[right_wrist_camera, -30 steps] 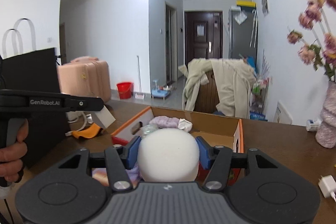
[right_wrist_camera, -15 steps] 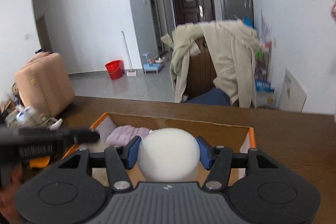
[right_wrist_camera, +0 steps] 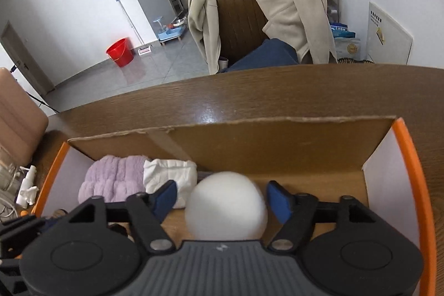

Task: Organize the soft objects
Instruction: 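Open the right gripper to release the puck and withdraw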

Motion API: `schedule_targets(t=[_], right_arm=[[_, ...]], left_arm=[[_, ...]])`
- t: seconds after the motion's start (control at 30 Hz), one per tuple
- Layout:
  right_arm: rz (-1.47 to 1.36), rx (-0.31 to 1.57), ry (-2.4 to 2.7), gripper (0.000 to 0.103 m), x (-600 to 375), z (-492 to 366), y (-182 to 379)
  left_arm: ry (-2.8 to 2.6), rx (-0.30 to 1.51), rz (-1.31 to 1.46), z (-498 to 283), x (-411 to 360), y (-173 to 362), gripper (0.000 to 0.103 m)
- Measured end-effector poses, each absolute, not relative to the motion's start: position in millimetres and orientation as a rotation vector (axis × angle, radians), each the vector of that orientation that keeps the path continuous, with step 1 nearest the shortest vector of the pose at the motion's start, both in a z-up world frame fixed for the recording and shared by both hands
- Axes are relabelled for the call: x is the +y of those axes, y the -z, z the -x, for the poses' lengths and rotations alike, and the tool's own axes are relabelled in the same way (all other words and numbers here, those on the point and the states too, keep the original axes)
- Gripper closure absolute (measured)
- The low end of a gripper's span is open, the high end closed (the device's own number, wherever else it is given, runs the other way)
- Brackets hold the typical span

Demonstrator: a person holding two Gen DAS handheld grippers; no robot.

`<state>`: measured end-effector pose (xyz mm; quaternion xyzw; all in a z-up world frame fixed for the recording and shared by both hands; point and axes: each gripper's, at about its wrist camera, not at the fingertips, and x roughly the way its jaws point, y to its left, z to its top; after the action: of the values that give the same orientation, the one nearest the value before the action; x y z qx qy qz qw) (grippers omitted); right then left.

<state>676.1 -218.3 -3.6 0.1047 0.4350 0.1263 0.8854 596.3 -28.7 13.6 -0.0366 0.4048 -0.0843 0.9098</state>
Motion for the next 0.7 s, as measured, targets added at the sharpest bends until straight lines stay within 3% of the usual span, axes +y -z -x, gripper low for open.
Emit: schedule_targets(t=[0.33,0.7], right_arm=[[-0.218,0.827,-0.243,0.027,-242,-635,-56],[-0.094,0.663,-0.226,0.022,-287,-501,-148]], left_arm=[[0.144,0.733,0.067,-552,-16,-74,0.044],[0.089,0.585,0.034,-439,15,-155,0.034]])
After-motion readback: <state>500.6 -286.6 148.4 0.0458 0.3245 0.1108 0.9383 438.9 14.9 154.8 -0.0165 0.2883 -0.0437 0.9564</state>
